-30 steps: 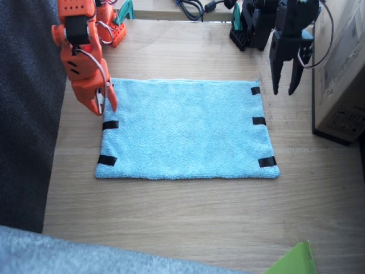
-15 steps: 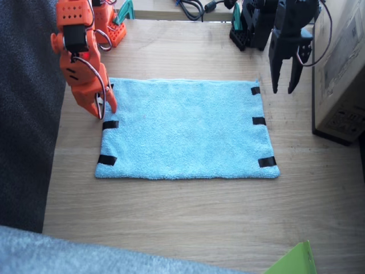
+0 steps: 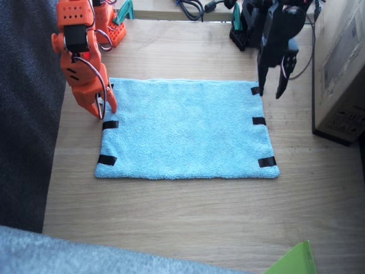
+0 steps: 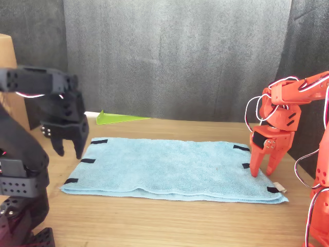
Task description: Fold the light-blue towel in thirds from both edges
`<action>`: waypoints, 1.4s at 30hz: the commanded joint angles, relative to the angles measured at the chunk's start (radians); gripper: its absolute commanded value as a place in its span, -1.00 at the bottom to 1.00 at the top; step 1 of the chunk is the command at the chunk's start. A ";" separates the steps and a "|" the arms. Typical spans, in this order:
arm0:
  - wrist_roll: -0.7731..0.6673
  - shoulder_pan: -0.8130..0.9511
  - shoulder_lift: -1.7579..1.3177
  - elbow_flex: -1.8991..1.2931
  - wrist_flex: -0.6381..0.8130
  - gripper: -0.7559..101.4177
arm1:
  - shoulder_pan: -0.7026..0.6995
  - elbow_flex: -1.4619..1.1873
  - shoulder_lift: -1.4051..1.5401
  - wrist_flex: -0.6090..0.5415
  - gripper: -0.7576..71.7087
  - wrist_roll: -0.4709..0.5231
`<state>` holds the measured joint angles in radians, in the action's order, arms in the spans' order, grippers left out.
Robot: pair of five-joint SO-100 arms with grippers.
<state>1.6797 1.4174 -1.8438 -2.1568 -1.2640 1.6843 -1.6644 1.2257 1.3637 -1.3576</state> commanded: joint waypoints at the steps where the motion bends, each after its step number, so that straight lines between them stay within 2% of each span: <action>1: -0.002 0.011 0.067 0.067 0.002 -0.48 | 0.020 -0.008 -0.015 -0.014 -0.39 -0.017; 23: 0.026 -0.017 0.367 0.291 -0.064 -0.49 | 0.025 -0.003 -0.020 -0.003 -0.39 -0.011; 36: 0.034 -0.014 0.528 0.431 -0.161 -0.51 | 0.026 -0.002 -0.025 -0.003 -0.39 -0.005; 39: 0.035 -0.014 0.548 0.451 -0.175 -0.56 | 0.028 -0.002 -0.026 -0.003 -0.39 -0.005; 42: 0.035 -0.014 0.551 0.454 -0.178 -0.70 | 0.028 -0.002 -0.028 -0.003 -0.40 -0.003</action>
<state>1.7150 1.3929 -1.2839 -1.7196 -1.4251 1.6981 -1.6598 1.2103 1.3637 -1.3530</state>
